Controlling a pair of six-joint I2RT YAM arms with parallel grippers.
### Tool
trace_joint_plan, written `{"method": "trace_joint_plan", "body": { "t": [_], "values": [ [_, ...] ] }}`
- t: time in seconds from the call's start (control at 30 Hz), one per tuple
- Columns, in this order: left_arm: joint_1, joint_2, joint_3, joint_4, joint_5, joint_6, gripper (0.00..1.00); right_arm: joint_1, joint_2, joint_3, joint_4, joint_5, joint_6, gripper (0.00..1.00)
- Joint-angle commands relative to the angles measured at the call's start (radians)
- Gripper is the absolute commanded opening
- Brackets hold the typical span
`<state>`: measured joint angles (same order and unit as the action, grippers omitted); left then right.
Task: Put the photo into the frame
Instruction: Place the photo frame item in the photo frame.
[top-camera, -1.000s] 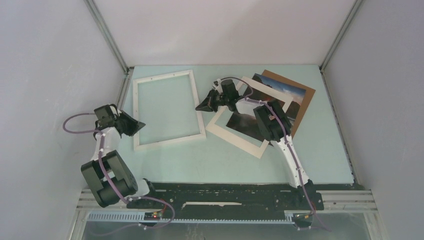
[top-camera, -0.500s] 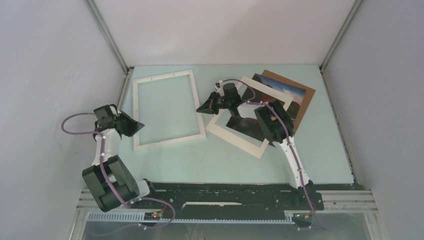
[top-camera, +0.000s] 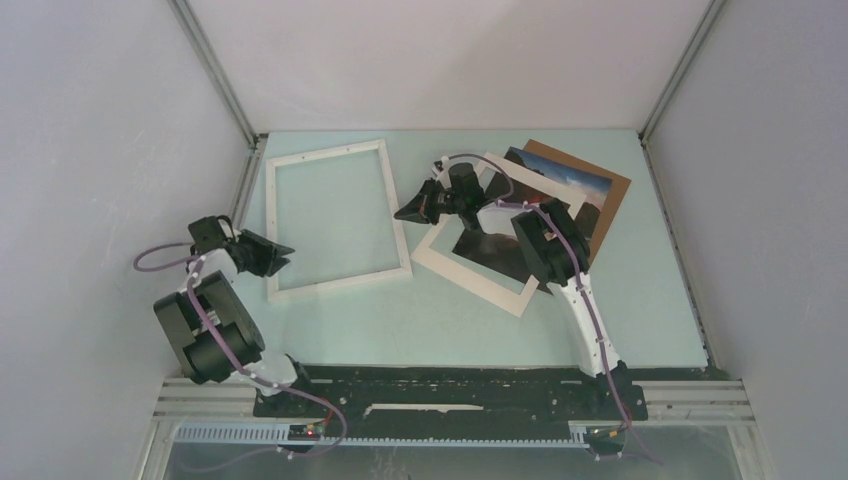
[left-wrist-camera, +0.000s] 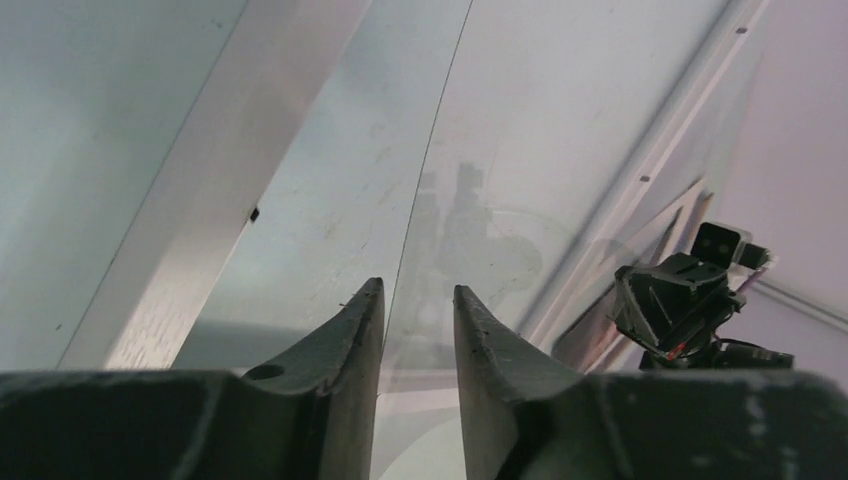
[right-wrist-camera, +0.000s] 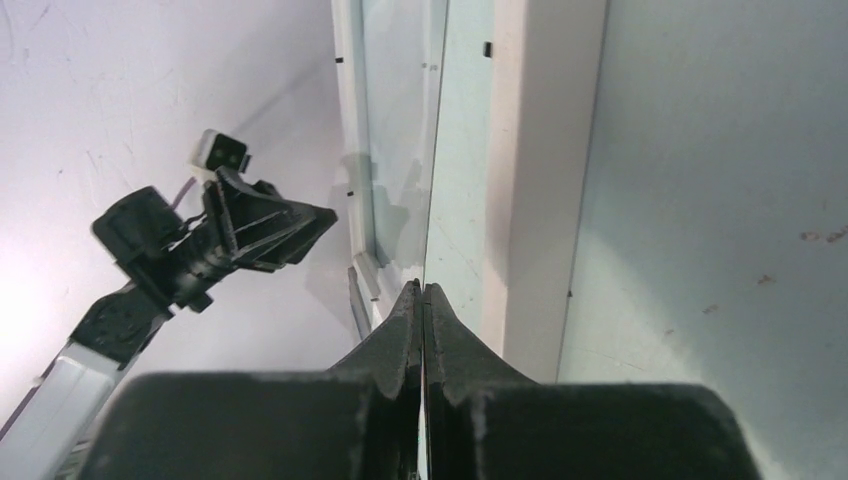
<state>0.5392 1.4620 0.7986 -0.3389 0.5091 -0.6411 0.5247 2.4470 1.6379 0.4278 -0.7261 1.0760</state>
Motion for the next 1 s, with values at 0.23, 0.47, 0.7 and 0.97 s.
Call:
{"method": "trace_joint_plan", "body": {
  "t": [0.23, 0.47, 0.7, 0.97],
  "values": [
    [0.030, 0.180, 0.071, 0.150, 0.181, -0.106, 0.48, -0.008, -0.002, 0.080, 0.025, -0.065, 0.023, 0.00],
    [0.020, 0.190, 0.096, 0.142, 0.071, -0.069, 0.68, -0.006, 0.002, 0.088, 0.028, -0.074, 0.034, 0.00],
    [0.001, 0.325, 0.171, 0.147, 0.130, -0.085, 0.76, -0.004, 0.004, 0.101, 0.031, -0.078, 0.044, 0.00],
    [-0.021, 0.298, 0.218, 0.014, -0.026, 0.019, 0.89, -0.004, 0.002, 0.110, 0.027, -0.079, 0.048, 0.00]
  ]
}}
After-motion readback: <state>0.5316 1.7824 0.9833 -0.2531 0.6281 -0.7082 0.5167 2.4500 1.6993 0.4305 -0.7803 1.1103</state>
